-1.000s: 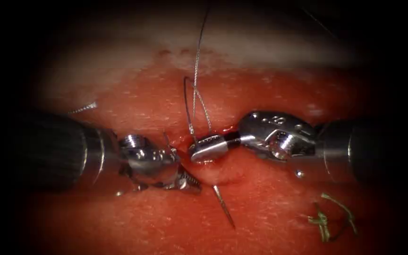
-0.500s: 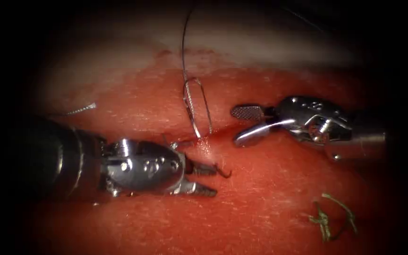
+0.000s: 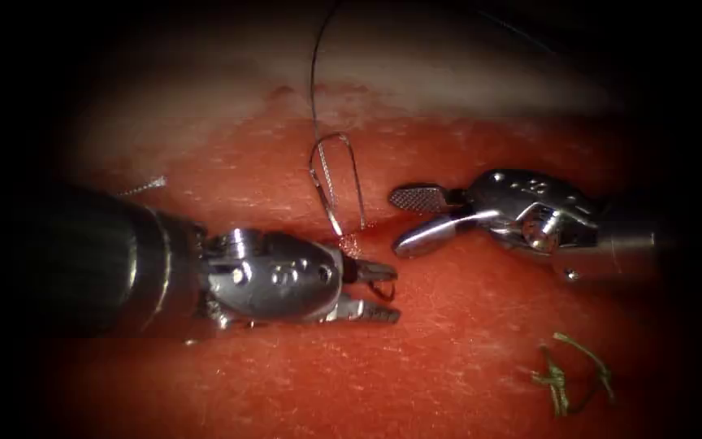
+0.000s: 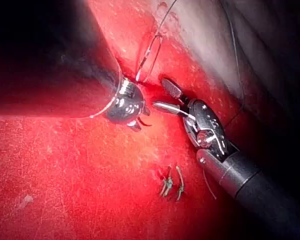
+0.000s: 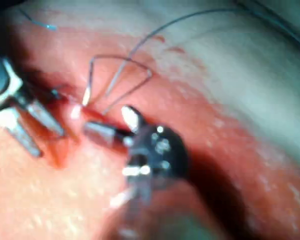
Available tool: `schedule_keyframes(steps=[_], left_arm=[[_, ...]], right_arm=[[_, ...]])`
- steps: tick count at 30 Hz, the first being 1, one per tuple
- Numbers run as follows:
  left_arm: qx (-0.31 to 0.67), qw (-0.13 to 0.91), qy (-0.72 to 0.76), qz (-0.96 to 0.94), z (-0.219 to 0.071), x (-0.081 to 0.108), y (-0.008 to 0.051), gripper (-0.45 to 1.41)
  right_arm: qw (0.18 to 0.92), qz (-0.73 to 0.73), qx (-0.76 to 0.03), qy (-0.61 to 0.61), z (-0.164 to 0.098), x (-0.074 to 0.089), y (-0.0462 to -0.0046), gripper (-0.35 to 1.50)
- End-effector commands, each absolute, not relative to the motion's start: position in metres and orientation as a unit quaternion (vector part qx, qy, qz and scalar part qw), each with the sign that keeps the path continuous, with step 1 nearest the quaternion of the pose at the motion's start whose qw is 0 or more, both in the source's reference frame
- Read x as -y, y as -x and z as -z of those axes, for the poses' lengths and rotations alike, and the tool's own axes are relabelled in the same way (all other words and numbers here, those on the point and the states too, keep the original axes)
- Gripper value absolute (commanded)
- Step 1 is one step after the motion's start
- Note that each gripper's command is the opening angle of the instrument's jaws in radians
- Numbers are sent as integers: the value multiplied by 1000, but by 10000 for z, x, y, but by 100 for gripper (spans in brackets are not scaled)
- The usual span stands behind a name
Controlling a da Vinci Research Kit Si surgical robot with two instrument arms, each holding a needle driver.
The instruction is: Wound Closure
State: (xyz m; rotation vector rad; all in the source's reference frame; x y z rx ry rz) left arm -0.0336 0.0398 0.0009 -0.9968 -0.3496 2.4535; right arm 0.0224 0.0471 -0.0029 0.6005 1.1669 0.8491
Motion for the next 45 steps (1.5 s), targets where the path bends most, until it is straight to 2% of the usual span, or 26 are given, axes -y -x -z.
schedule_keyframes(steps=[1, 4, 5, 6, 8, 9, 10, 13, 15, 25, 32, 36, 39, 41, 45], left_arm=[[130, 232, 363, -893, -17, -390, 342, 42], [128, 232, 363, -893, -22, -387, 345, 41], [128, 232, 365, -893, -22, -387, 344, 26], [133, 246, 365, -888, -21, -387, 343, 4], [126, 316, 363, -868, -13, -387, 336, -35], [126, 316, 363, -868, -13, -387, 336, -35], [111, 373, 367, -845, -5, -391, 332, -35], [89, 432, 383, -812, 12, -402, 328, -35], [114, 459, 407, -781, 19, -405, 328, -35], [344, 535, 457, -622, 41, -404, 338, -35], [482, 521, 489, -506, 79, -411, 318, -35], [522, 502, 509, -464, 99, -422, 308, -35], [525, 486, 518, -470, 112, -430, 300, -35], [484, 454, 540, -517, 118, -436, 296, -35], [315, 351, 548, -691, 136, -454, 282, -35]], right_arm=[[709, -382, -526, -272, 23, -467, -230, 123], [709, -382, -526, -272, 24, -467, -230, 123], [709, -382, -526, -272, 23, -467, -230, 123], [709, -382, -526, -272, 23, -467, -230, 123], [709, -382, -526, -272, 23, -466, -230, 121], [709, -382, -526, -272, 23, -466, -230, 121], [709, -382, -527, -272, 24, -466, -230, 121], [709, -381, -526, -272, 24, -466, -229, 121], [709, -381, -526, -273, 25, -466, -227, 121], [709, -380, -526, -275, 29, -465, -222, 118], [709, -380, -526, -275, 30, -464, -223, 116], [709, -380, -526, -275, 30, -463, -223, 116], [709, -380, -526, -275, 30, -463, -223, 116], [709, -380, -526, -275, 30, -462, -222, 116], [709, -380, -526, -275, 32, -458, -222, 115]])
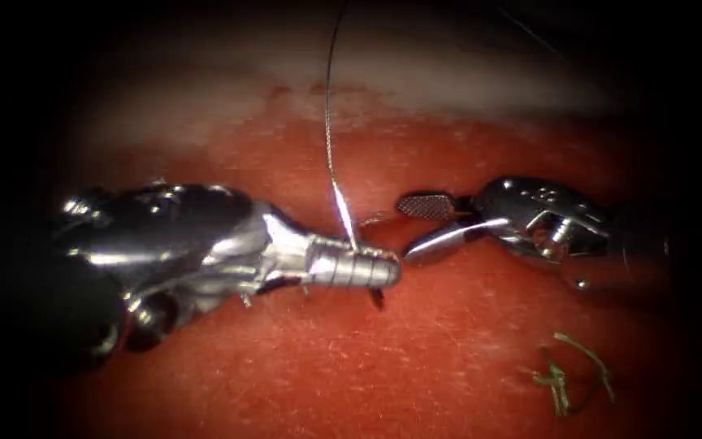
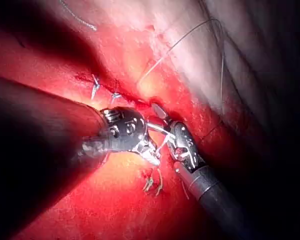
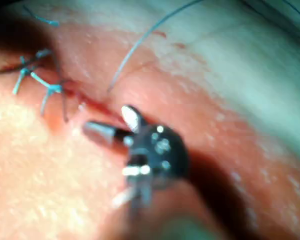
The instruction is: Wound Closure
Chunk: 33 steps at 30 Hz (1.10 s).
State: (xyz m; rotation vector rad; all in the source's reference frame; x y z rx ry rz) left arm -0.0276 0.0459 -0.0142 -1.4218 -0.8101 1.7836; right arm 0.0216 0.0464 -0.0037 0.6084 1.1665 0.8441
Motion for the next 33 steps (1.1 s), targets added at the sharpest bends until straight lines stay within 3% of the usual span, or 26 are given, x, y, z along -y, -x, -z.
schedule_keyframes(steps=[1, 12, 17, 27, 33], left_arm=[[295, 338, 542, -711, 139, -458, 280, -35], [40, 182, 478, -859, 178, -504, 263, -35], [-3, 187, 466, -865, 198, -521, 245, -35], [9, 189, 475, -859, 207, -521, 251, -35], [10, 192, 479, -856, 214, -523, 251, -35]], right_arm=[[709, -380, -526, -276, 33, -458, -222, 115], [716, -363, -532, -269, 62, -451, -226, 101], [717, -354, -533, -275, 72, -442, -243, 91], [719, -354, -536, -264, 49, -435, -266, 91], [719, -342, -539, -276, 44, -422, -280, 63]])
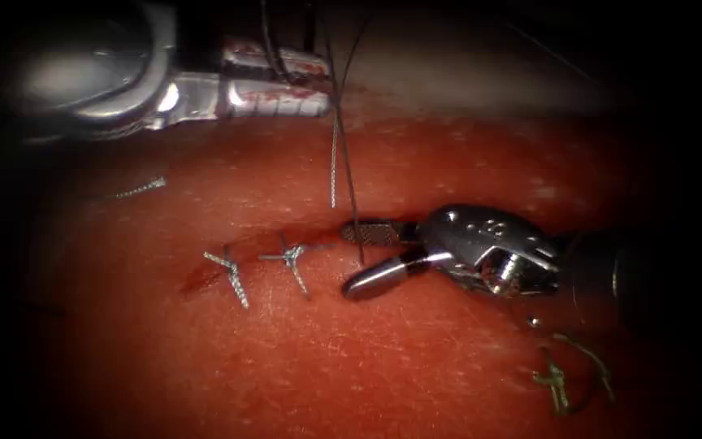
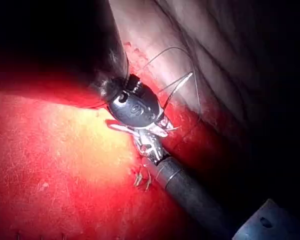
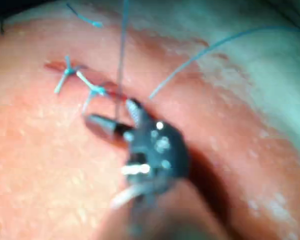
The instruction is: Wound Closure
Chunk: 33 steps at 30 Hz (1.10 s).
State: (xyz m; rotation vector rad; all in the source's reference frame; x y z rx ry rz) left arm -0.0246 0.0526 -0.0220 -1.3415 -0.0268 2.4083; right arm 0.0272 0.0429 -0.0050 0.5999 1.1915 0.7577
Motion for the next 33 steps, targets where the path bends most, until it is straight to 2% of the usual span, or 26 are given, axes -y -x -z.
schedule_keyframes(steps=[1, 4, 5, 7, 8, 9, 26, 33], left_arm=[[10, 192, 479, -856, 215, -523, 251, -35], [12, 193, 481, -855, 217, -524, 251, -35], [12, 193, 481, -855, 218, -523, 252, -35], [13, 193, 482, -855, 218, -523, 252, -35], [13, 193, 482, -855, 219, -523, 253, -35], [12, 193, 481, -855, 219, -523, 253, -35], [21, 180, 500, -847, 222, -488, 255, -35], [26, 177, 502, -846, 215, -454, 240, -35]], right_arm=[[721, -340, -537, -276, 43, -420, -281, 57], [727, -336, -527, -283, 38, -415, -280, 39], [734, -333, -520, -284, 35, -413, -277, 15], [736, -330, -518, -286, 33, -412, -275, -16], [736, -329, -518, -286, 33, -413, -273, -30], [735, -329, -518, -287, 34, -413, -271, -35], [735, -297, -502, -346, 119, -394, -255, -35], [736, -271, -503, -362, 164, -377, -266, -35]])
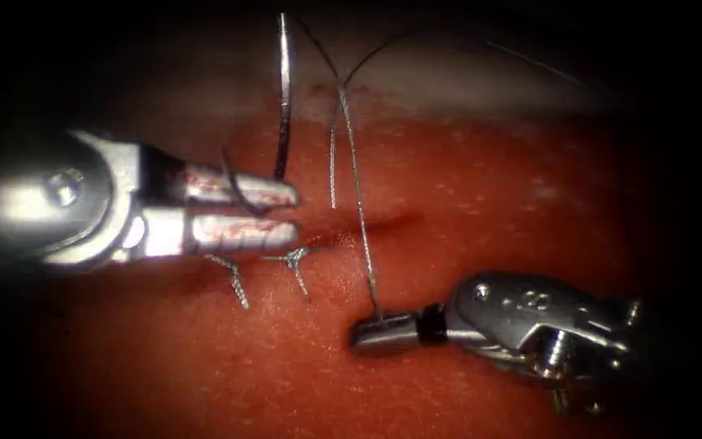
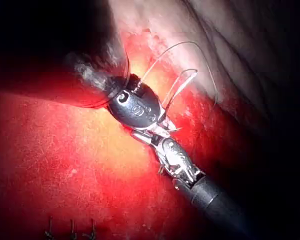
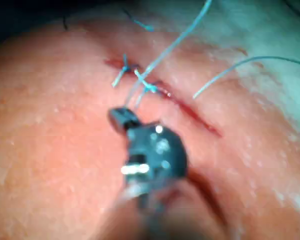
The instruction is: Wound Closure
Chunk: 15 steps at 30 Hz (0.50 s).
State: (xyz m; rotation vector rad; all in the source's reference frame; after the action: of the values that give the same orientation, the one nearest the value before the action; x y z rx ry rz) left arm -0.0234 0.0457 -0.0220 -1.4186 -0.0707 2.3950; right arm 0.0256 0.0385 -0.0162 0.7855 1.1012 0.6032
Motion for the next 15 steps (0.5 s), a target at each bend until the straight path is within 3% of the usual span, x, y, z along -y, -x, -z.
schedule_keyframes(steps=[1, 6, 7, 8, 11, 15], left_arm=[[27, 175, 503, -846, 215, -451, 236, -35], [22, 174, 511, -842, 216, -442, 217, -35], [19, 174, 512, -841, 216, -441, 213, -35], [17, 176, 512, -841, 216, -441, 212, -35], [10, 180, 508, -842, 217, -443, 200, -35], [0, 191, 503, -843, 223, -450, 177, -35]], right_arm=[[736, -265, -505, -366, 170, -375, -268, -35], [733, -235, -537, -346, 200, -376, -280, -35], [740, -242, -555, -291, 201, -388, -279, 37], [746, -246, -559, -264, 199, -395, -277, 86], [760, -242, -563, -219, 188, -412, -267, 130], [771, -226, -566, -183, 171, -427, -249, 131]])
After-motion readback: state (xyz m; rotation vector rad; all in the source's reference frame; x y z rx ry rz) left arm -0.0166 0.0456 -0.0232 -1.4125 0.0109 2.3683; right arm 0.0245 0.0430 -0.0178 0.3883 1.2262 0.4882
